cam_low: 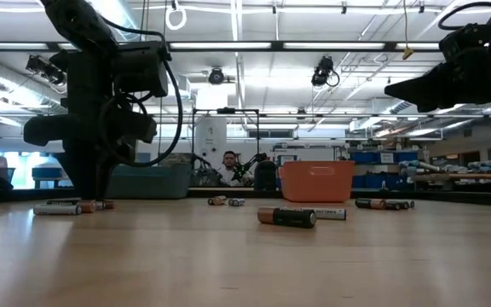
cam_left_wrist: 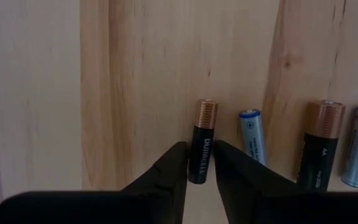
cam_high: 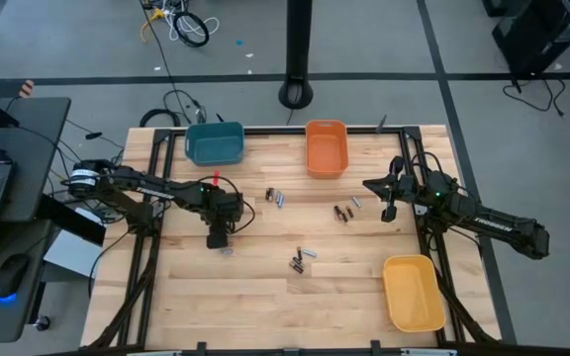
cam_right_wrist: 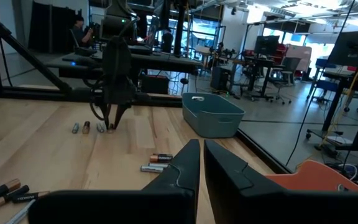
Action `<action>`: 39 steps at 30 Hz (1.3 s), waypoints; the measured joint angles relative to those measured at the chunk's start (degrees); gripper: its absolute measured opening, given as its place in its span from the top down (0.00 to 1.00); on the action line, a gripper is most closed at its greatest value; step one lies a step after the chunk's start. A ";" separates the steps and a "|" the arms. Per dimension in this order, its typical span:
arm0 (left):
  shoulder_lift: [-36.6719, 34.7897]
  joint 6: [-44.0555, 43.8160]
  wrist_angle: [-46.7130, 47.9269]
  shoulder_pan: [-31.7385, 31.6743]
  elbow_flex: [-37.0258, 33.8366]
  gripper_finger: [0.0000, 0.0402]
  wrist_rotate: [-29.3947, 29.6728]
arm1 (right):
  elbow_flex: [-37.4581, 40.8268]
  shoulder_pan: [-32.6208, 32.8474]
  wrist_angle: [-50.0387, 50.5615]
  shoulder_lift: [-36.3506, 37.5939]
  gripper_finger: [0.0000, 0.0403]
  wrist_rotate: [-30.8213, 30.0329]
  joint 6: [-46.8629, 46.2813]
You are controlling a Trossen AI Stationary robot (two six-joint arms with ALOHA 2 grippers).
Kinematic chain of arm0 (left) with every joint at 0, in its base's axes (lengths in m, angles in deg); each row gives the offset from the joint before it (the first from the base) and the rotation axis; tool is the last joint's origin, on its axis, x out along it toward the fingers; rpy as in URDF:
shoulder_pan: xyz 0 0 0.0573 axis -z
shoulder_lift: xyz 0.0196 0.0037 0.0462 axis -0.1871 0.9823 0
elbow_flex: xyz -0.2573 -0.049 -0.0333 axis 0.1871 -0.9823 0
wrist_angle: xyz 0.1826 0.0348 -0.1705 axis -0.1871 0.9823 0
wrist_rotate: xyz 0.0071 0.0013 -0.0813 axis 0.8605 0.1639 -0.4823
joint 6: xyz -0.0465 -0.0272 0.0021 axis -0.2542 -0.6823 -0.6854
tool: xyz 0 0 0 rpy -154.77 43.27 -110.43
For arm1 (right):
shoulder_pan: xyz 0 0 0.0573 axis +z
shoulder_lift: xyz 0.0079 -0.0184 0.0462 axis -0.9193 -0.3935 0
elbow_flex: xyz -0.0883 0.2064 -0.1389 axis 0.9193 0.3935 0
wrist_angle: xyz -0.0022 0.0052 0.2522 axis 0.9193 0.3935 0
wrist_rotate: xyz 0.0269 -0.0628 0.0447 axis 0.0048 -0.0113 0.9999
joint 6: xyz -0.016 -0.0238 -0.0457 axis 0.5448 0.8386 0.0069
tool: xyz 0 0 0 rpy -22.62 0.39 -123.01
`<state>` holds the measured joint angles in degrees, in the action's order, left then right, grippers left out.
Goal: Sort batteries
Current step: Put the small black battery into the orange bin
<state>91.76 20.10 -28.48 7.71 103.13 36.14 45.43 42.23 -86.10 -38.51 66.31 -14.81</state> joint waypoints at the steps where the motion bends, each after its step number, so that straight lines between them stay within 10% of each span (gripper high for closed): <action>1: 0.00 0.01 -0.03 0.00 0.00 0.78 -0.01 | 0.00 0.00 0.00 0.00 0.92 0.00 0.01; 39: 0.20 -0.01 1.69 0.07 5.39 0.91 0.06 | 0.00 -0.02 0.00 0.00 0.92 0.00 0.02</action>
<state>91.95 20.09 -26.79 7.78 108.52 36.20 45.43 42.21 -86.10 -38.51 66.31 -14.79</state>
